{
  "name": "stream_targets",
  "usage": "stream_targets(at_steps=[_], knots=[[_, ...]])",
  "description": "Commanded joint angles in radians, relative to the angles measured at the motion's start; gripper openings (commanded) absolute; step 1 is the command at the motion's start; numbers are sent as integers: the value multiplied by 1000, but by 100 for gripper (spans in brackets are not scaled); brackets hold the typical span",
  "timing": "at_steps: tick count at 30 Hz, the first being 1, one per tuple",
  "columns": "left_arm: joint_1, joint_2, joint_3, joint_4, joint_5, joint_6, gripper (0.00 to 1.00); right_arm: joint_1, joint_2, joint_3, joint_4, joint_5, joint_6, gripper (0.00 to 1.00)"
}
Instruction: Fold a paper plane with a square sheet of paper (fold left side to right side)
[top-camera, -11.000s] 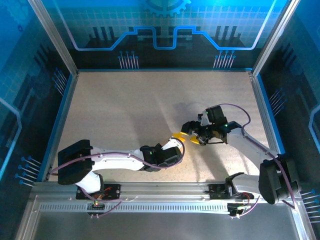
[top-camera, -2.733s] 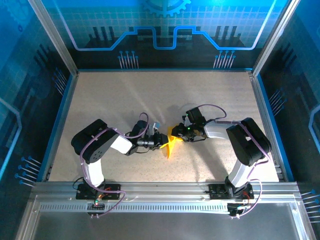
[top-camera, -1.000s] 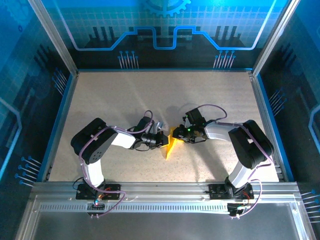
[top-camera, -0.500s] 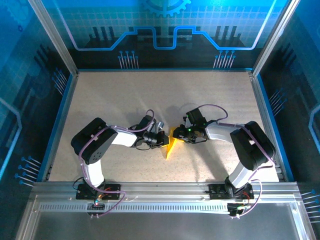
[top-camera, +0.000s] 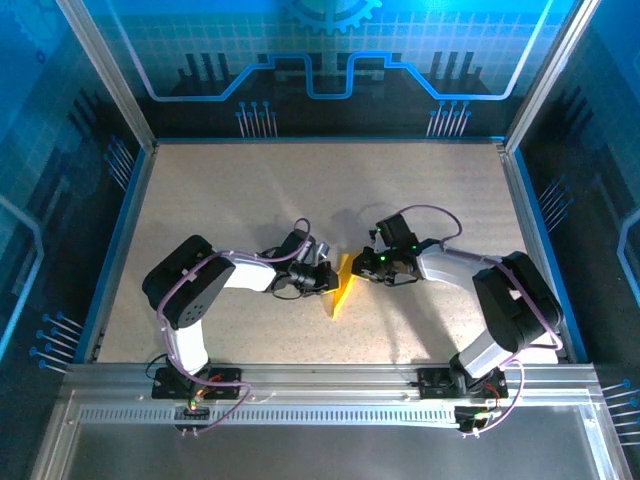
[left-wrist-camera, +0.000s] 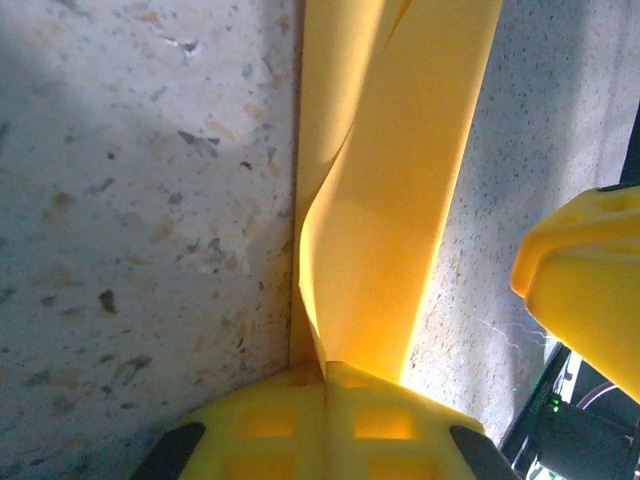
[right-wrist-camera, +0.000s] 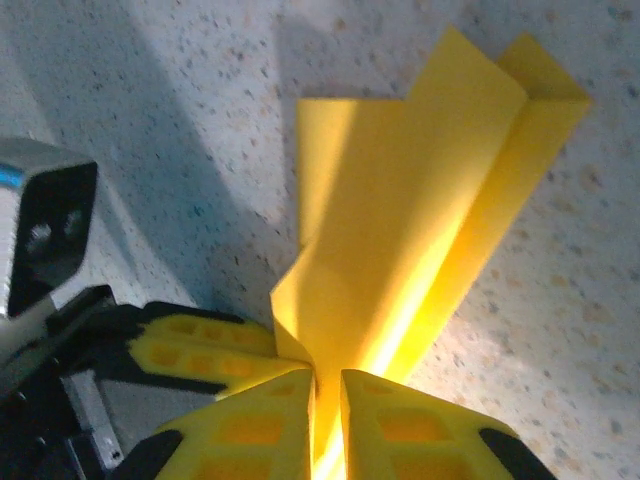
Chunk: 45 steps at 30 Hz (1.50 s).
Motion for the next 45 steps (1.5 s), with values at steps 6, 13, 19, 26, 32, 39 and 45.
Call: stream_targets(at_steps=[6, 13, 19, 26, 32, 39, 45], knots=[[-26, 82, 3, -52, -157, 43, 0, 17, 109, 68, -15, 1, -22, 15], [-26, 85, 7, -55, -157, 43, 1, 20, 128, 64, -51, 31, -35, 15], [-26, 90, 11, -56, -156, 43, 3, 20, 137, 55, -62, 45, -36, 14], [-26, 90, 8, -47, -154, 40, 3, 21, 157, 33, -56, 54, -33, 14], [-19, 31, -7, -40, -152, 44, 6, 19, 160, -6, -69, 75, -32, 9], [24, -152, 14, -125, -127, 86, 17, 16, 153, -41, -98, 105, -51, 3], [26, -290, 46, -285, -128, 147, 13, 14, 149, -49, -106, 123, -53, 2]])
